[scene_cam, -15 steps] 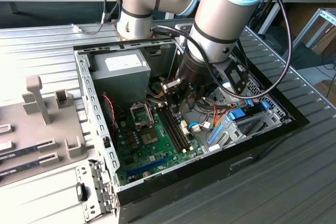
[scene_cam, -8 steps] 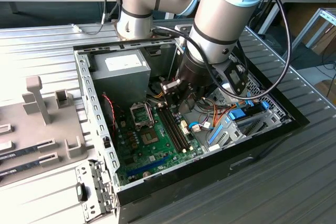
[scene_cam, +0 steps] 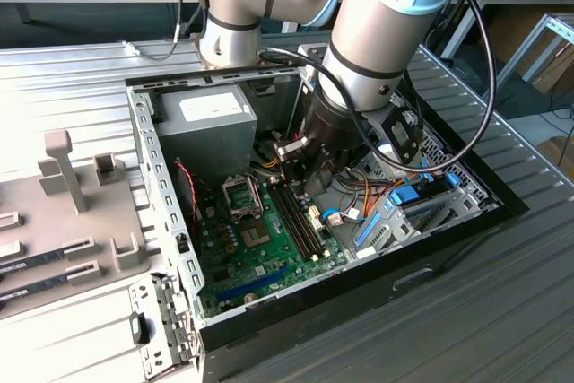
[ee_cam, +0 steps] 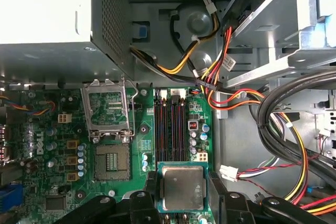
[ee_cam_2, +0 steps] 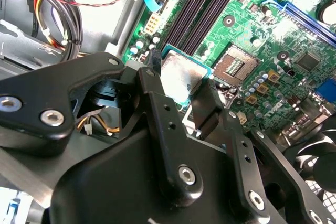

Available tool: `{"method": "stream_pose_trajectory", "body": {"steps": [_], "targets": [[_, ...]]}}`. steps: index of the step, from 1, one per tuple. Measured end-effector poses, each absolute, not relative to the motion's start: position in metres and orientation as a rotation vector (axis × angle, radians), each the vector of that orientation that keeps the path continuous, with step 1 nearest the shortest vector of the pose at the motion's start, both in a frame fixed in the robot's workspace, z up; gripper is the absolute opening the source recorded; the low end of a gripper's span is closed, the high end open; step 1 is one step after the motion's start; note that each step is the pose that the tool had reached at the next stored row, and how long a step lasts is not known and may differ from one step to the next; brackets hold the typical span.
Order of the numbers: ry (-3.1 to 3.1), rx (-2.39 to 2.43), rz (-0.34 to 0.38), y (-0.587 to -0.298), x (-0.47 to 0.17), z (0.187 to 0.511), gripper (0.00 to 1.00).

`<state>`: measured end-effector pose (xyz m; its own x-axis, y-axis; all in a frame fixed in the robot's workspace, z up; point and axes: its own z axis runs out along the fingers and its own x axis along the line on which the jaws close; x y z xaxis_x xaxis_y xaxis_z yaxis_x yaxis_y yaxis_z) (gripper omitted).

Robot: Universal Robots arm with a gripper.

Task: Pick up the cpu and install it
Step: 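Place the cpu into insertion slot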

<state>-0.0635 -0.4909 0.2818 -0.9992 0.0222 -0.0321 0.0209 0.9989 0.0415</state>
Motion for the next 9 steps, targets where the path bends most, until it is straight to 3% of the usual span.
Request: {"method": "stream_pose_trajectory", "body": {"steps": [9], "targets": [[3.108, 0.033, 0.064, -0.4938, -0.0670, 0.2780, 0.47]]}}
